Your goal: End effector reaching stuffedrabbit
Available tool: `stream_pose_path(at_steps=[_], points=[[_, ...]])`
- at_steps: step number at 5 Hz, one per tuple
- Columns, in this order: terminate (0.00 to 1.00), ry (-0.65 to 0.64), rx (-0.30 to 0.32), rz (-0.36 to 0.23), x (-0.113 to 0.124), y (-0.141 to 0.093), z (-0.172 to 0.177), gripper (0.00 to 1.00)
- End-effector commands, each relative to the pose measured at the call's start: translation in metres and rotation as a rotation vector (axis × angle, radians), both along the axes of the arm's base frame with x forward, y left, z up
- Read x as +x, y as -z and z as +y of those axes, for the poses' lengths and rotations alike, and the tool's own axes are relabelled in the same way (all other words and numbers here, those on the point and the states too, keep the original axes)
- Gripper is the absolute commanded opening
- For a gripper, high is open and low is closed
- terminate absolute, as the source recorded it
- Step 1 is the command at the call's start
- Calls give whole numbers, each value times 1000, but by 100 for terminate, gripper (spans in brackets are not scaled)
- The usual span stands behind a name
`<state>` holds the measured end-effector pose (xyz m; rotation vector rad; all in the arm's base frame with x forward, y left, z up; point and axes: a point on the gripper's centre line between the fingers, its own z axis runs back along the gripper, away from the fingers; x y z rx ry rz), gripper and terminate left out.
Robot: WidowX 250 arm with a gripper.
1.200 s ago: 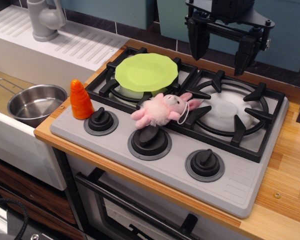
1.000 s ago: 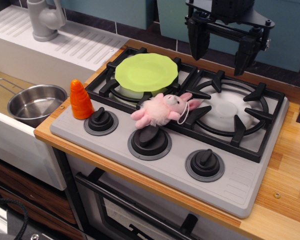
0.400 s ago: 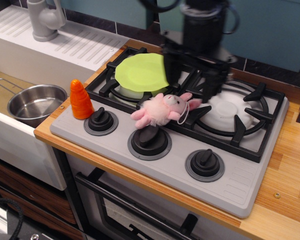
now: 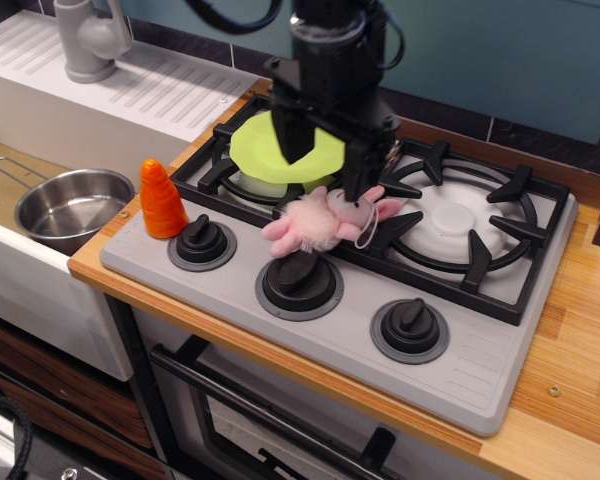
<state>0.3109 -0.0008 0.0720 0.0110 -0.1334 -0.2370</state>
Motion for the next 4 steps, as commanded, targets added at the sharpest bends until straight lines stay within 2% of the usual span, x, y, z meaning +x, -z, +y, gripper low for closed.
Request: stream_pose_path(at_steps=[1, 2, 4], points=[[0, -55, -22, -66, -5, 22, -19, 100], [0, -87, -50, -58, -9, 34, -35, 100], [0, -52, -127, -26, 5, 49, -55, 100]])
